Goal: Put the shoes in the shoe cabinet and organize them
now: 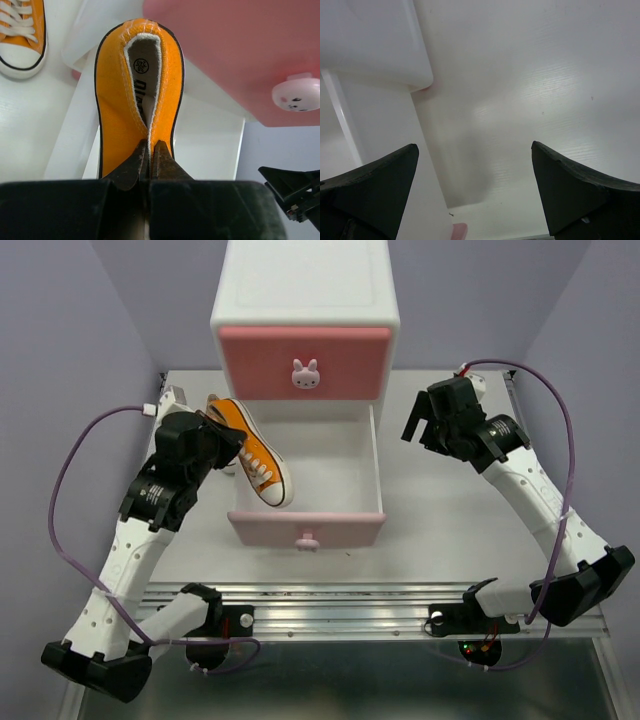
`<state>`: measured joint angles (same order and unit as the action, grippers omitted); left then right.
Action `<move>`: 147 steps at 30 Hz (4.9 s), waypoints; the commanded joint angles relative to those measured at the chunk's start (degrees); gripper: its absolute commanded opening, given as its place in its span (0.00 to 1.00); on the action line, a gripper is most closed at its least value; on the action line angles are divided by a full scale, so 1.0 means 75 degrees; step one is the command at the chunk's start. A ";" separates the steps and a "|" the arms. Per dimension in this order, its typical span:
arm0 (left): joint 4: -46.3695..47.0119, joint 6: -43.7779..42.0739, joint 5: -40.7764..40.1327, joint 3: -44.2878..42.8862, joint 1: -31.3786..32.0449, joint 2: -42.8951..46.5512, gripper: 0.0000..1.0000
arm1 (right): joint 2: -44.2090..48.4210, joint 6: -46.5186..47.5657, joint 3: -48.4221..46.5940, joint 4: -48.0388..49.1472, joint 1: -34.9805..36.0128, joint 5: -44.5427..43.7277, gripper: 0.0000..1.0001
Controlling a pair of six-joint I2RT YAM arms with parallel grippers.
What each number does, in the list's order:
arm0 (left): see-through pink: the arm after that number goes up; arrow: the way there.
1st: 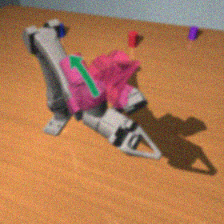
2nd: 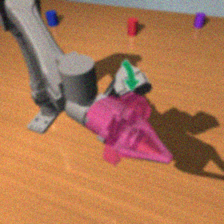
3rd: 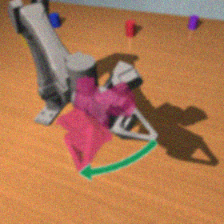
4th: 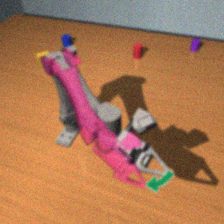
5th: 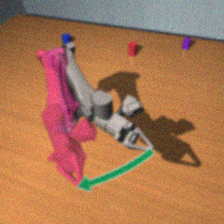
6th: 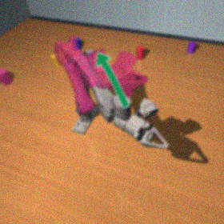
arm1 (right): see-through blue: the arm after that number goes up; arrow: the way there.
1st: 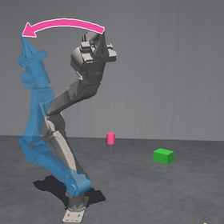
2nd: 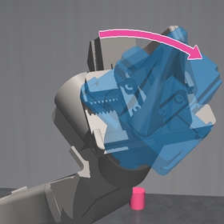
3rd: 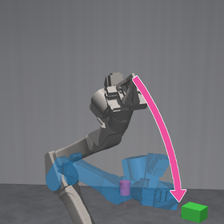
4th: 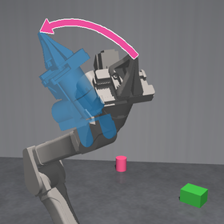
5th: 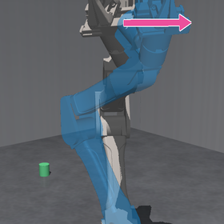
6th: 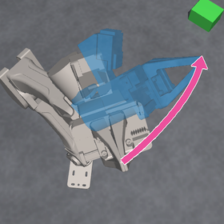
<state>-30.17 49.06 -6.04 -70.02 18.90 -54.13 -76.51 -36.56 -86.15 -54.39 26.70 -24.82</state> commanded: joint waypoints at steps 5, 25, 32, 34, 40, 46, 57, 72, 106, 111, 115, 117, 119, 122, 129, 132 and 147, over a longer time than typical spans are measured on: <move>0.1515 0.0526 -0.1069 0.0359 0.0843 0.0187 0.00 | 0.0194 0.0397 -0.0431 0.0034 -0.0044 0.0051 1.00; 0.1527 -0.1232 -0.1340 0.0394 0.1887 -0.0622 0.00 | 0.0381 0.0328 0.0107 -0.0013 -0.0114 0.0157 1.00; 0.1398 -0.1888 -0.1374 0.0242 0.1898 -0.0962 0.00 | 0.0451 0.0257 0.0330 0.0115 -0.0114 0.0122 1.00; 0.1305 -0.2133 -0.1386 0.0207 0.1887 -0.1033 0.00 | 0.0498 0.0257 0.0412 0.0174 -0.0114 0.0133 1.00; 0.1187 -0.2720 -0.1292 0.0230 0.1899 -0.1208 0.00 | 0.0662 0.0351 0.0611 0.0162 -0.0114 0.0063 1.00; 0.1292 -0.3095 -0.1198 0.0242 0.1887 -0.1501 0.00 | 0.0662 0.0339 0.0682 0.0162 -0.0114 0.0051 1.00; 0.1538 -0.3365 -0.1058 0.0429 0.1898 -0.1982 0.00 | 0.0779 -0.0024 0.0939 0.0162 -0.0114 -0.0066 1.00; 0.1621 -0.3320 -0.1245 0.0804 0.1887 -0.2228 0.00 | 0.0616 0.0315 0.0787 0.0115 -0.0114 -0.0289 1.00; 0.1972 -0.3634 -0.1561 0.1109 0.1582 -0.3318 0.00 | 0.0557 0.0421 0.0811 -0.0049 -0.0114 -0.0253 1.00; 0.1914 -0.3775 -0.1585 0.0934 0.1547 -0.3552 0.13 | 0.0522 0.0421 0.0787 -0.0049 -0.0114 -0.0289 1.00; 0.1972 -0.3787 -0.1480 0.0898 0.1535 -0.3634 0.30 | 0.0533 0.0386 0.0787 -0.0049 -0.0114 -0.0312 1.00; 0.2007 -0.3810 -0.1433 0.0887 0.1535 -0.3669 0.33 | 0.0533 0.0386 0.0776 -0.0037 -0.0114 -0.0312 1.00; 0.2008 -0.3869 -0.1374 0.0840 0.1547 -0.3716 0.35 | 0.0533 0.0386 0.0787 -0.0037 -0.0185 -0.0335 1.00; 0.1984 -0.3939 -0.1409 0.0770 0.1547 -0.3716 0.45 | 0.0522 0.0374 0.0764 -0.0049 -0.0185 -0.0324 1.00; 0.1879 -0.4021 -0.1363 0.0535 0.1535 -0.3588 0.60 | 0.0522 0.0339 0.0717 -0.0049 -0.0185 -0.0335 1.00; 0.1844 -0.4033 -0.1269 0.0442 0.1524 -0.3471 0.64 | 0.0510 0.0339 0.0705 -0.0049 -0.0185 -0.0324 1.00; 0.1563 -0.4385 -0.0648 -0.0202 0.1547 -0.2698 0.99 | 0.0604 0.0093 0.0600 -0.0084 -0.0185 -0.0312 1.00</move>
<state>-18.92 17.52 -12.73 -67.59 30.63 -78.13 -72.79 -35.00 -79.02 -55.00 25.78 -25.96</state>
